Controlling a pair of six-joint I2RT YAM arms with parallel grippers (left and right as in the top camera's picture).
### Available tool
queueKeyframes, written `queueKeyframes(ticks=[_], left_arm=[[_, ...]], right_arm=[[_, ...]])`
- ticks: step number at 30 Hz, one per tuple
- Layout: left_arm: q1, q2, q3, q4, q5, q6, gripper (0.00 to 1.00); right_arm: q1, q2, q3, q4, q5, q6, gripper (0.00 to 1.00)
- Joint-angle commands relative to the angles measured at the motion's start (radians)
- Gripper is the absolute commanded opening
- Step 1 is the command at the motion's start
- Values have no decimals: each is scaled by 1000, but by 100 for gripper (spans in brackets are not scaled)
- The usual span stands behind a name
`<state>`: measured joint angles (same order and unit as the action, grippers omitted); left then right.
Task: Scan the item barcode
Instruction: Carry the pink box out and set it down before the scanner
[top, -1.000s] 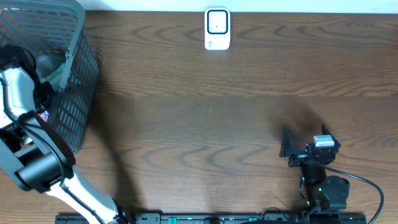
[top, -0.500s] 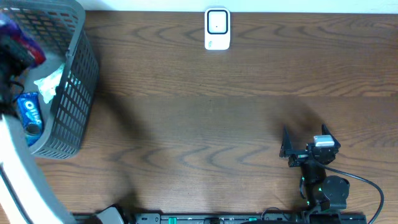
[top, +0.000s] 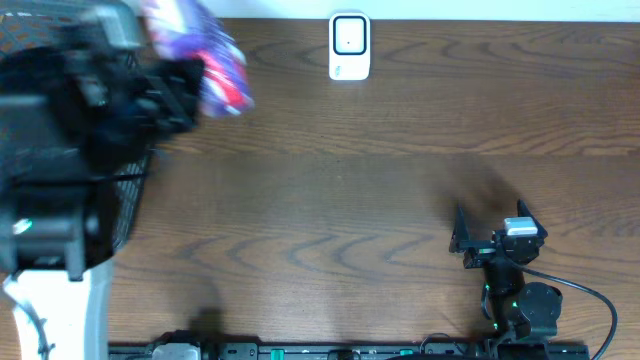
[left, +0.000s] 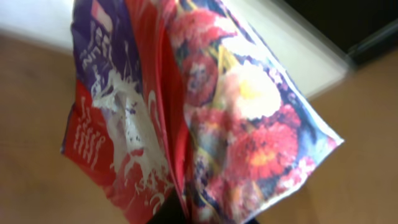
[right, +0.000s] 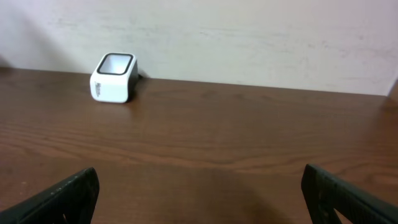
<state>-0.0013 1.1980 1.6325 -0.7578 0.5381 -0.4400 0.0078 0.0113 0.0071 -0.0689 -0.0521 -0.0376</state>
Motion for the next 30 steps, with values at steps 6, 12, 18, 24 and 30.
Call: queueKeyframes(ticks=[6, 12, 18, 24, 30], left_arm=[[-432, 272, 8, -128, -380, -7, 7], [-561, 500, 8, -75, -491, -11, 8], [-601, 702, 8, 26, -491, -11, 63], [-599, 745, 9, 53, -490, -10, 86], [-564, 603, 10, 49, -491, 1, 86]], right_arm=[[6, -6, -2, -3, -2, -1, 99], [6, -6, -2, -3, -2, -1, 99], [6, -6, -2, -3, -2, -1, 99], [6, -6, -2, -3, -2, -1, 99], [6, -6, -2, -3, -2, -1, 99]])
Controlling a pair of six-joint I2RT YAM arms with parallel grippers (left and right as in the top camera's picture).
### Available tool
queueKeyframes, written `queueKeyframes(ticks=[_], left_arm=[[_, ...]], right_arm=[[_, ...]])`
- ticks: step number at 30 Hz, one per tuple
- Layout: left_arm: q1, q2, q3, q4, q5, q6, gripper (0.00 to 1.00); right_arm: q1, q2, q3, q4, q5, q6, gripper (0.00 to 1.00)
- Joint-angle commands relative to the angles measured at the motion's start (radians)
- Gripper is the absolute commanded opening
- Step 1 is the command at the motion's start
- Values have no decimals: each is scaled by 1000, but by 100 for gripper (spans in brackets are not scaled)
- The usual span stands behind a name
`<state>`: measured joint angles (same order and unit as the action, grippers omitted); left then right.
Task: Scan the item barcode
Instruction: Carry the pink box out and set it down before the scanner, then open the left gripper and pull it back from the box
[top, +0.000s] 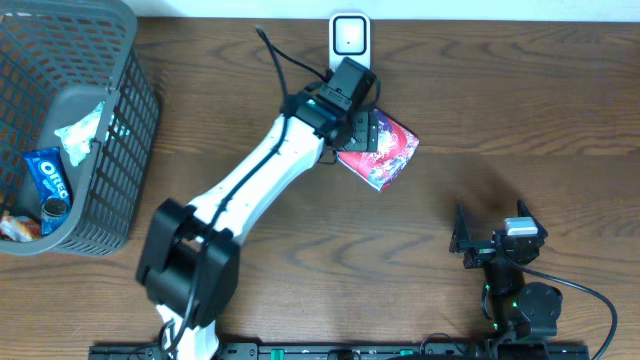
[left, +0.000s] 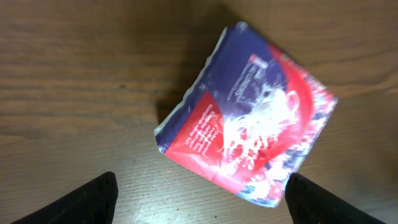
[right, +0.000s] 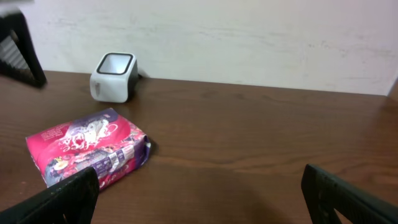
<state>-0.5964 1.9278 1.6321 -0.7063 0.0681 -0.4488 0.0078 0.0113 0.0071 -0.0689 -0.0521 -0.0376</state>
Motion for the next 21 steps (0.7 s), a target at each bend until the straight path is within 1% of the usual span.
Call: queueKeyframes(ticks=[1, 4, 6, 10, 14, 21], left_arm=[[41, -153, 10, -8, -21, 11, 86], [83, -238, 10, -45, -22, 58, 86], [113, -283, 10, -83, -35, 96, 98], [175, -344, 10, -182, -36, 147, 98], [248, -357, 10, -283, -35, 150, 98], [318, -357, 10, -341, -35, 150, 98]], right_arm=[[6, -6, -2, -3, -2, -1, 99], [6, -6, -2, -3, -3, -1, 99], [6, -6, -2, -3, -2, -1, 99], [6, -6, -2, -3, -2, -1, 99], [6, -6, -2, -3, -2, -1, 99], [6, -6, -2, -3, -2, -1, 99]])
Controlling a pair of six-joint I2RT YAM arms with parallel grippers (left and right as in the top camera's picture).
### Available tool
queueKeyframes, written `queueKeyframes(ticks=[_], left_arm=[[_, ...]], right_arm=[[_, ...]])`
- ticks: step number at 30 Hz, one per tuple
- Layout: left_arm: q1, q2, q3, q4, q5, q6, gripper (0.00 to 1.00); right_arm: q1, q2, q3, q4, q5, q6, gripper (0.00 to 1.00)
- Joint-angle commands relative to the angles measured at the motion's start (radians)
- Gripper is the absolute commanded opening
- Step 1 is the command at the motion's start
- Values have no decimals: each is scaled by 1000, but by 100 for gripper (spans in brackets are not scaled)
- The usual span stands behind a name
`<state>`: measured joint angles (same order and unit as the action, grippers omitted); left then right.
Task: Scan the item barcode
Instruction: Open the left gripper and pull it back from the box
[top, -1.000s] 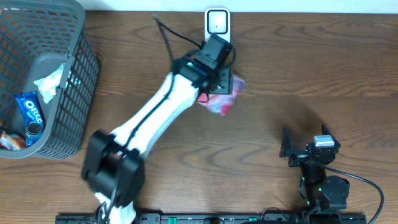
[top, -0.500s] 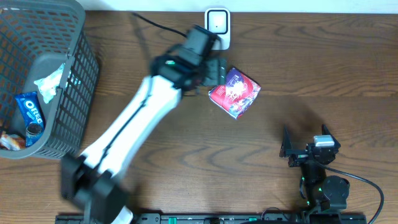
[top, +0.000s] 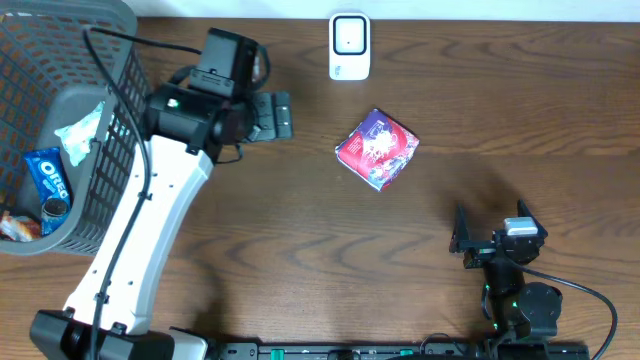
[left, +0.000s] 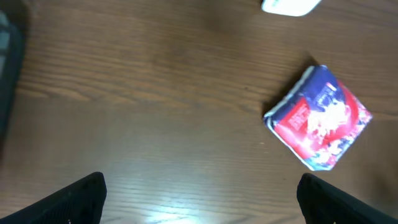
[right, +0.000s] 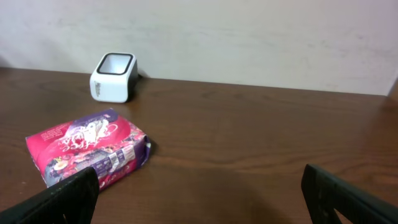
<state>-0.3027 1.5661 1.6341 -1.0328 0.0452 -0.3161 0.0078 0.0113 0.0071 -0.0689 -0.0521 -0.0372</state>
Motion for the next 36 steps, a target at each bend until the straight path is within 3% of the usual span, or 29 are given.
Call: queueKeyframes(ticks=[1, 36], left_arm=[[30, 5, 8, -18, -13, 17, 98], [50, 5, 8, -59, -13, 28, 98]], right_arm=[[6, -6, -2, -3, -2, -1, 99], [6, -6, -2, -3, -2, -1, 99]])
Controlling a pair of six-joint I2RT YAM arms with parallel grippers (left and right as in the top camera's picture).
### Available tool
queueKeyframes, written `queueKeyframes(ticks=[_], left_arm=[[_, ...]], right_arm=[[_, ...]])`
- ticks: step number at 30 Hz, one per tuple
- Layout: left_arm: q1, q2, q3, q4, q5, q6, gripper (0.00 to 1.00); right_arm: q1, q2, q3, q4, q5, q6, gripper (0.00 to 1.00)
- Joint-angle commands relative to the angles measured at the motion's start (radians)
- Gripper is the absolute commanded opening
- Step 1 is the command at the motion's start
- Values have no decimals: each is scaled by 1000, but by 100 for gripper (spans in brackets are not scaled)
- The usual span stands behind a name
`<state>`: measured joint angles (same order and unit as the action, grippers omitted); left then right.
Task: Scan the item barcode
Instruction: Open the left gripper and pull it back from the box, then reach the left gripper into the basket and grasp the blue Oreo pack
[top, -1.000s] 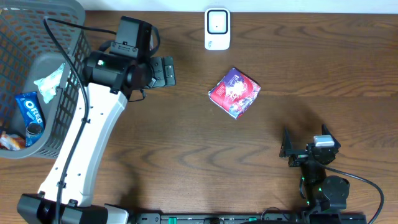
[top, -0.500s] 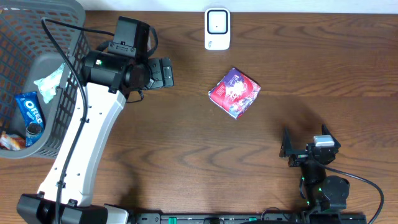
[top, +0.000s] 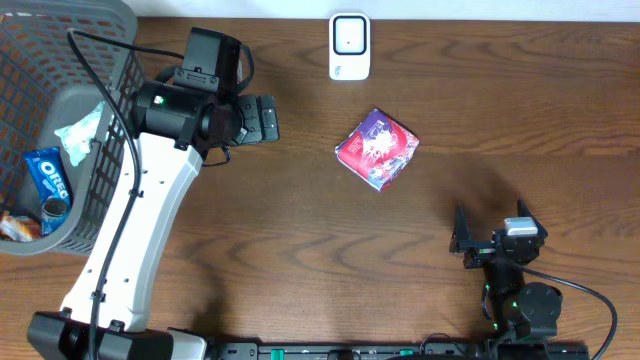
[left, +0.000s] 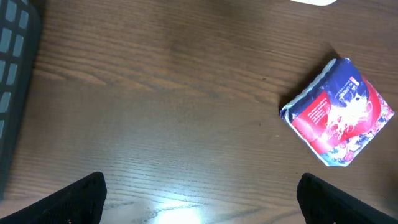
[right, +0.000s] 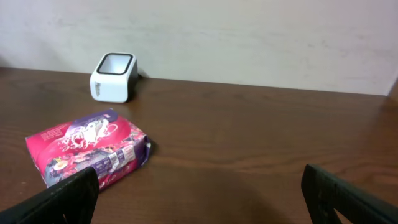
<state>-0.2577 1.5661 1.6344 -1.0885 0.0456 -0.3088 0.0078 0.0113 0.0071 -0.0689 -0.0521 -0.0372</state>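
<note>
A red and purple packet lies flat on the brown table, a little below the white barcode scanner at the back edge. The packet shows at the right of the left wrist view and the packet at the left of the right wrist view, with the scanner behind it. My left gripper hovers open to the left of the packet, nothing between its fingers. My right gripper rests open near the front right, empty.
A grey mesh basket stands at the left edge, holding a blue cookie pack and other wrapped snacks. A pale wall runs behind the table's back edge.
My left gripper has shifted slightly toward the front and left, away from the packet. The packet and the right arm have stayed put.
My left gripper was shut on the packet near the basket at the back left. Then it stood open over the packet lying on the table below the scanner. After that it was open further left, and it is now a little further from the packet.
</note>
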Motion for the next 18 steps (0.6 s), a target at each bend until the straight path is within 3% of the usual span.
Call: queueKeyframes(ticks=[1, 18], left_arm=[[5, 5, 8, -3, -13, 21, 98], [40, 5, 8, 37, -28, 18, 98]], right_arm=[[6, -6, -2, -3, -2, -1, 99], [6, -6, -2, -3, -3, -1, 99]])
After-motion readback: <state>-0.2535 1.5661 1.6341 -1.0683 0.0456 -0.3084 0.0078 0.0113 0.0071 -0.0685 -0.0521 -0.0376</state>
